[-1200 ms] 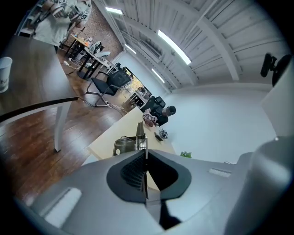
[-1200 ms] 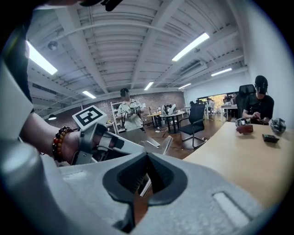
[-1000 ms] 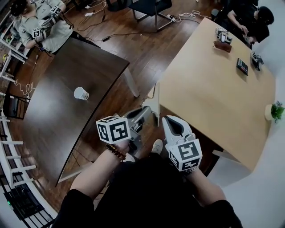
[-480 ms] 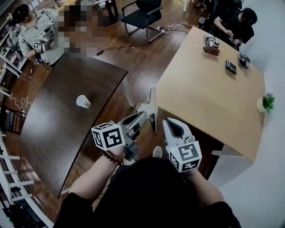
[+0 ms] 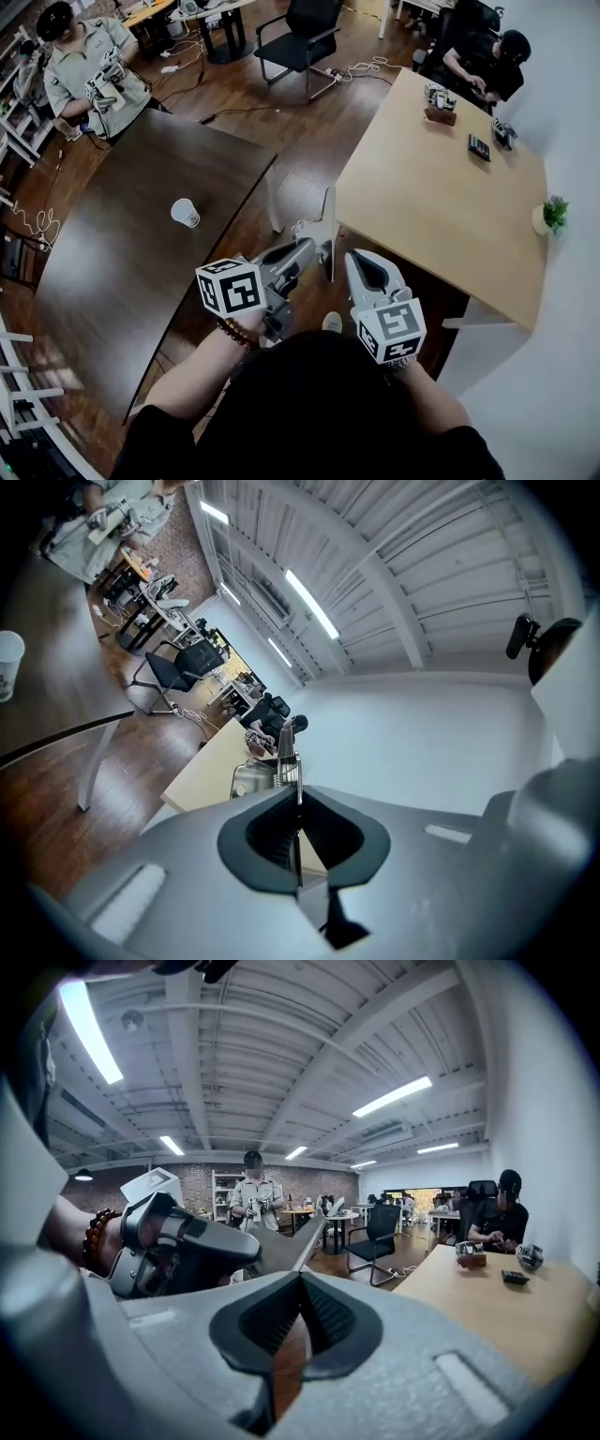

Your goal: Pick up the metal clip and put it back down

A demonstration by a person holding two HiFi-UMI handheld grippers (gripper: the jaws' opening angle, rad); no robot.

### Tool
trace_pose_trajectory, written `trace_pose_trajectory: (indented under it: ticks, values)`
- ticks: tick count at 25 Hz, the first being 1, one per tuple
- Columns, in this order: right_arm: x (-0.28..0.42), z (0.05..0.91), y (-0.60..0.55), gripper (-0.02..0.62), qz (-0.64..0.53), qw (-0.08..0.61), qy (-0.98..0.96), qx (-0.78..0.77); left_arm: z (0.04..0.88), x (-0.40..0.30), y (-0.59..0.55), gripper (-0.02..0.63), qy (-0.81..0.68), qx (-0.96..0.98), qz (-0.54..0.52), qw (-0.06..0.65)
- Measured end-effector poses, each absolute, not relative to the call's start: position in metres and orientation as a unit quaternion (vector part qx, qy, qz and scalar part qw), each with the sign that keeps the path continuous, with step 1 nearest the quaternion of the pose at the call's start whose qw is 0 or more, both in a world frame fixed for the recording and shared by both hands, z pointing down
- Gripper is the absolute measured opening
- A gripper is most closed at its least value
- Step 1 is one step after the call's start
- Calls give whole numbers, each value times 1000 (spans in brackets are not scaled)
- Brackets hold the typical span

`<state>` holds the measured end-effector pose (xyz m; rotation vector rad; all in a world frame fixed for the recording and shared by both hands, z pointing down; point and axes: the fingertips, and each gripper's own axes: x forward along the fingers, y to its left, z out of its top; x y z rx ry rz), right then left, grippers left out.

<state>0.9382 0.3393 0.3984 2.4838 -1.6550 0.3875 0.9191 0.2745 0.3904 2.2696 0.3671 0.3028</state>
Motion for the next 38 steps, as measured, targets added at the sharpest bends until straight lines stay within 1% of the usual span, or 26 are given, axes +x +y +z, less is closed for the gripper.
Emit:
trace_pose_trajectory:
  ticks: [2,7,14,17,20,29,38]
  values:
    - [931,397,335,-8,126,68,-551,822,389,911,270,21,142,898,114,400]
    - [883,386,307,-8,120,77,-566,812,377,857,243,21,127,902,99,401]
    - [875,401,282,-8,115,81,-612,778,391,839,223,21,71,911,78,399]
    - [833,394,252,-8,109,89,-636,758,386,792,197,21,43,912,64,402]
    - [801,386,221,-8,102,98,-667,731,383,754,169,21,3,912,46,409]
    - [761,385,152,-8,82,121,-772,619,384,698,115,21,-141,899,-26,413]
    - [709,396,114,-8,80,124,-863,483,391,628,95,21,-304,858,-83,406]
